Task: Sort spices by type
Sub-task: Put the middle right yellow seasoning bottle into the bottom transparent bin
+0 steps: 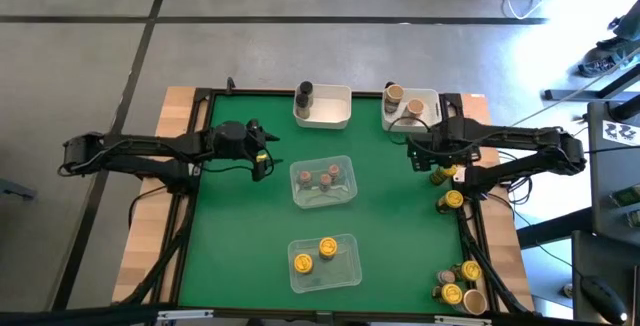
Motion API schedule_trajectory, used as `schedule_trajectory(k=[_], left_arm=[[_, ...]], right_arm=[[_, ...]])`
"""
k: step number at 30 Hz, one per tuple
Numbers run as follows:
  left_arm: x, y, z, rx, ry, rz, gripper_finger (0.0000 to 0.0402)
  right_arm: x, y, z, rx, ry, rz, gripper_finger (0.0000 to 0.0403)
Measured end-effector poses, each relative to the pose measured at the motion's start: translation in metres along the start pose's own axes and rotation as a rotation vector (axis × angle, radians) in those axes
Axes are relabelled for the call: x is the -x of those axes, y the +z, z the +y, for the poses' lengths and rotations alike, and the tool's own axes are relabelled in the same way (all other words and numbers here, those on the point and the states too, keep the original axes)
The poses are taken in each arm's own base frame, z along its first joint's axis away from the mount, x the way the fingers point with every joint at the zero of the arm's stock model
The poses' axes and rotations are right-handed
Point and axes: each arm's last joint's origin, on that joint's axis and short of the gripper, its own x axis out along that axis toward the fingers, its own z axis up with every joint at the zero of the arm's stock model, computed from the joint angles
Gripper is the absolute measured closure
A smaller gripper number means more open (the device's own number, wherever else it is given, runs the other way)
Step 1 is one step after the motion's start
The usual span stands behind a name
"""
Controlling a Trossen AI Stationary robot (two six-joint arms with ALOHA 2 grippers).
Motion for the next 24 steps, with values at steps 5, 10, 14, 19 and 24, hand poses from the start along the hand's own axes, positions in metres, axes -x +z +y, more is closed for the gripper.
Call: schedule_trajectory(k=[5,10,14,19,24], left_arm=[[0.0,0.0,0.0,0.0,0.0,0.0,0.0088],[0.0,0.0,0.0,-0.003,0.0,-0.001,0.0088],[0.0,0.0,0.0,-0.008,0.0,-0.001,0.0088],[0.0,0.0,0.0,-0.009,0.0,-0.001,0.0088],[0.0,0.0,0.0,-0.011,0.0,0.0,0.0088]], right_arm=[[-0.018,-0.003,-0.001,-0.012,-0.053,0.004,0.0063],[-0.034,-0.006,-0.003,-0.025,-0.124,0.016,0.0063],[-0.043,-0.006,0.002,-0.022,-0.126,0.012,0.0063],[-0.046,-0.005,0.007,-0.012,-0.158,0.024,0.0063],[-0.051,-0.004,0.015,0.019,-0.157,0.047,0.0063]])
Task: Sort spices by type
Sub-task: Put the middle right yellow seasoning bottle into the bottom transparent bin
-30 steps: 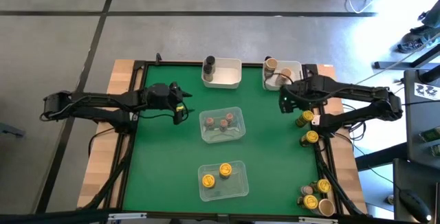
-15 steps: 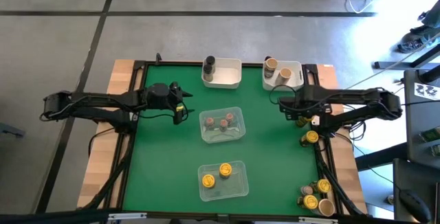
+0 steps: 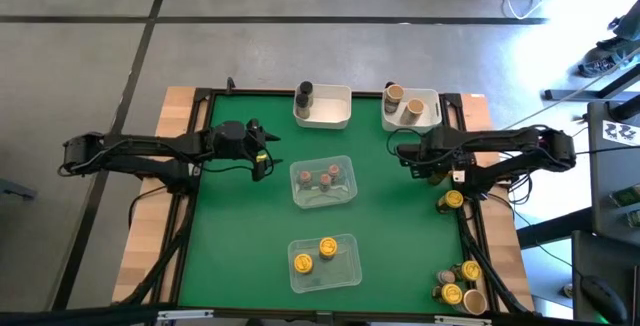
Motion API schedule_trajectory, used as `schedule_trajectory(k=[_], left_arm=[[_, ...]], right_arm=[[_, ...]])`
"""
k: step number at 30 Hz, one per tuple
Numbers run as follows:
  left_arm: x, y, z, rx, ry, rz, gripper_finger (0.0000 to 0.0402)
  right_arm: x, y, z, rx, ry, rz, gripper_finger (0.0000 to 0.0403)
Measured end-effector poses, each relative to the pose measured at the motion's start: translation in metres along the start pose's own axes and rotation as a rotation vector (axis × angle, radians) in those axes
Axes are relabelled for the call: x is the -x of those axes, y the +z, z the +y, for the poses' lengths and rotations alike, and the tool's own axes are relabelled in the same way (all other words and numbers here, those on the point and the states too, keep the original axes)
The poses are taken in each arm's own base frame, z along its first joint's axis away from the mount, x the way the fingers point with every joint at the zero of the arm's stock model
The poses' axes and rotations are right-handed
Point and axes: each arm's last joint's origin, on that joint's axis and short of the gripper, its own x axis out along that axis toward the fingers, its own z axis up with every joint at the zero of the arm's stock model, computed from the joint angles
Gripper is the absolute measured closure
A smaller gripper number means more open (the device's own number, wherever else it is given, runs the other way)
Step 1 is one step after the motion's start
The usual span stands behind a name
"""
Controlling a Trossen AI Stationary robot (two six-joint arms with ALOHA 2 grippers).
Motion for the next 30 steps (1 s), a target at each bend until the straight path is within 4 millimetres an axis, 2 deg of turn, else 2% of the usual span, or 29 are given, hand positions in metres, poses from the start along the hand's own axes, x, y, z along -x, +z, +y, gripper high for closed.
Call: schedule_trajectory(k=[8,14,20,30], left_arm=[[0.0,0.0,0.0,-0.001,0.0,0.0,0.0088],[0.0,0.0,0.0,-0.01,0.0,0.0,0.0088],[0.0,0.0,0.0,-0.009,0.0,0.0,0.0088],[0.0,0.0,0.0,-0.008,0.0,0.0,0.0088]], right_arm=[[-0.001,-0.001,0.008,0.087,0.081,0.084,0.0063],[0.0,0.003,0.02,0.126,0.193,0.014,0.0063],[0.001,0.005,0.022,0.133,0.206,-0.039,0.0066],[0.002,0.006,0.023,0.15,0.221,-0.043,0.0151]])
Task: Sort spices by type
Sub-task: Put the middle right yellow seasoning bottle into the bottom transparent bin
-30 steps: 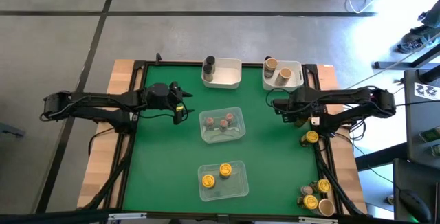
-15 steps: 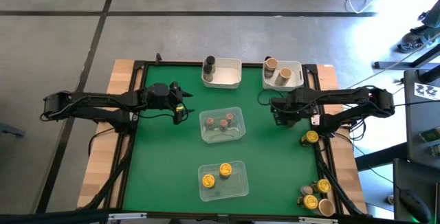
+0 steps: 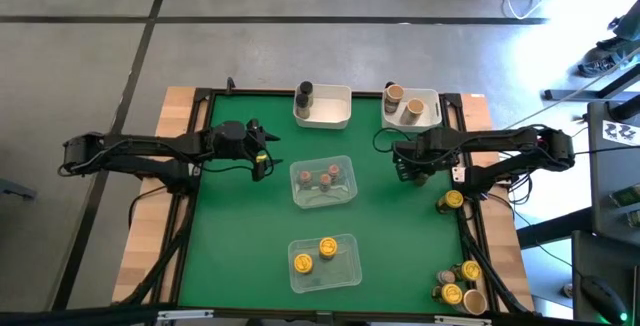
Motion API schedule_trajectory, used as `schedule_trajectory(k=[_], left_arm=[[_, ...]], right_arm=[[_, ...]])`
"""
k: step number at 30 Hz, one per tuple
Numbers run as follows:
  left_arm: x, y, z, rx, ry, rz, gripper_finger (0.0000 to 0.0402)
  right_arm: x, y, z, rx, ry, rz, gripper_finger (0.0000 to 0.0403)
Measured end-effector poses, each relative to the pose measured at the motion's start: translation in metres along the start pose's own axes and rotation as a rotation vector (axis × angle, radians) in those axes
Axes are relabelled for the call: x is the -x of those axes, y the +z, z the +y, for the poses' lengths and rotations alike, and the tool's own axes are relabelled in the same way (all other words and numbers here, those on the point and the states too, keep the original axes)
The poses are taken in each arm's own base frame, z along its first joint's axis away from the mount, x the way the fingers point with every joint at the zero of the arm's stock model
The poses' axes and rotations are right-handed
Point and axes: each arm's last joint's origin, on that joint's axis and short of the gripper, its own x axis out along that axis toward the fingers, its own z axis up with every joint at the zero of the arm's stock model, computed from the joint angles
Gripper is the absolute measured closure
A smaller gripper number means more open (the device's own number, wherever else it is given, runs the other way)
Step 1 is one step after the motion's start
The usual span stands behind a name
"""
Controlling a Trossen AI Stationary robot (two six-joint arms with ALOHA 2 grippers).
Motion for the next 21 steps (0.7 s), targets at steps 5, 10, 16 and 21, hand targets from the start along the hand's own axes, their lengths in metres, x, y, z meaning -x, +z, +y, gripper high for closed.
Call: schedule_trajectory(k=[5,10,16,21], left_arm=[[0.0,0.0,0.0,0.0,0.0,0.0,0.0088],[0.0,0.0,0.0,0.0,0.0,0.0,0.0088],[0.0,0.0,0.0,0.001,0.0,0.0,0.0088],[0.0,0.0,0.0,0.005,0.0,0.0,0.0088]], right_arm=[[0.0,0.001,0.002,0.045,0.016,-0.016,0.0153],[0.008,0.005,0.008,0.07,0.058,-0.056,0.0176],[0.032,0.012,0.015,0.113,0.129,-0.116,0.0186],[0.034,0.013,0.016,0.131,0.134,-0.121,0.0186]])
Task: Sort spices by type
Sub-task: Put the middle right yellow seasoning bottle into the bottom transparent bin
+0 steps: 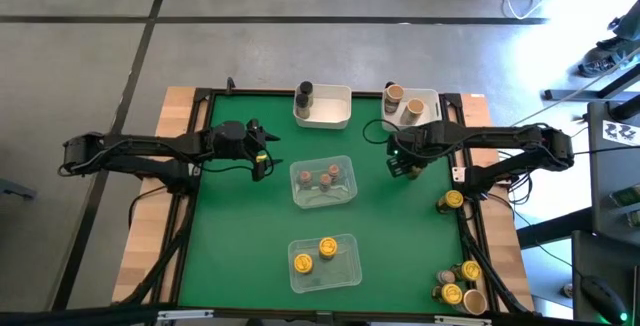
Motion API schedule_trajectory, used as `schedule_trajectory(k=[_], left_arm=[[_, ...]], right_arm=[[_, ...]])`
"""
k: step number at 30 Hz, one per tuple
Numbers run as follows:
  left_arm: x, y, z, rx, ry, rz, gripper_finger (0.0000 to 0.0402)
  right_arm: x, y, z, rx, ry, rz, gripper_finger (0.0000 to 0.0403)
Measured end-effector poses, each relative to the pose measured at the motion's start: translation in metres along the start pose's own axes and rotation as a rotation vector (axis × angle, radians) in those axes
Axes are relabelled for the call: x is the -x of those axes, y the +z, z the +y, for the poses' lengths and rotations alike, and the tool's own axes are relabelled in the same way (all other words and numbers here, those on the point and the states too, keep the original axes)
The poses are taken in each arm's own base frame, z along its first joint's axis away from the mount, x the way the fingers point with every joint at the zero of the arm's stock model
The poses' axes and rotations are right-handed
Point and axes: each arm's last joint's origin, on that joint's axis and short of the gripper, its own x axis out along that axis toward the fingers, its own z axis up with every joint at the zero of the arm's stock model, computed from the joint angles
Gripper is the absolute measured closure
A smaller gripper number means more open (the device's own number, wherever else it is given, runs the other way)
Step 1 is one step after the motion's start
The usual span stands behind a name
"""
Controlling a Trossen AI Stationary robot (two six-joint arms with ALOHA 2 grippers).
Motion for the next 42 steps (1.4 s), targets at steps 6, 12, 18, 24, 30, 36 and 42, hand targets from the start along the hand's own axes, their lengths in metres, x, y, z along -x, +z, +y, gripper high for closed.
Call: schedule_trajectory(k=[6,12,18,24,30,36,42], left_arm=[[0.0,0.0,0.0,-0.002,0.0,0.0,0.0088],[0.0,0.0,0.0,-0.004,0.0,-0.001,0.0088],[0.0,0.0,0.0,-0.001,0.0,-0.001,0.0088],[0.0,0.0,0.0,-0.003,0.0,-0.001,0.0088],[0.0,0.0,0.0,0.014,0.0,-0.001,0.0088],[0.0,0.001,0.0,0.044,0.0,-0.003,0.0088],[0.0,0.001,0.0,0.073,0.001,-0.005,0.0088]], right_arm=[[0.008,0.004,0.005,0.017,0.059,-0.002,0.0186],[0.033,0.011,0.016,0.052,0.172,-0.046,0.0186],[0.062,-0.003,0.04,0.194,0.312,-0.12,0.0186],[0.082,-0.032,0.069,0.317,0.524,-0.174,0.0186],[0.085,-0.064,0.1,0.404,0.681,-0.139,0.0185],[0.074,-0.094,0.129,0.502,0.745,-0.076,0.0185],[0.064,-0.114,0.149,0.59,0.788,-0.067,0.0185]])
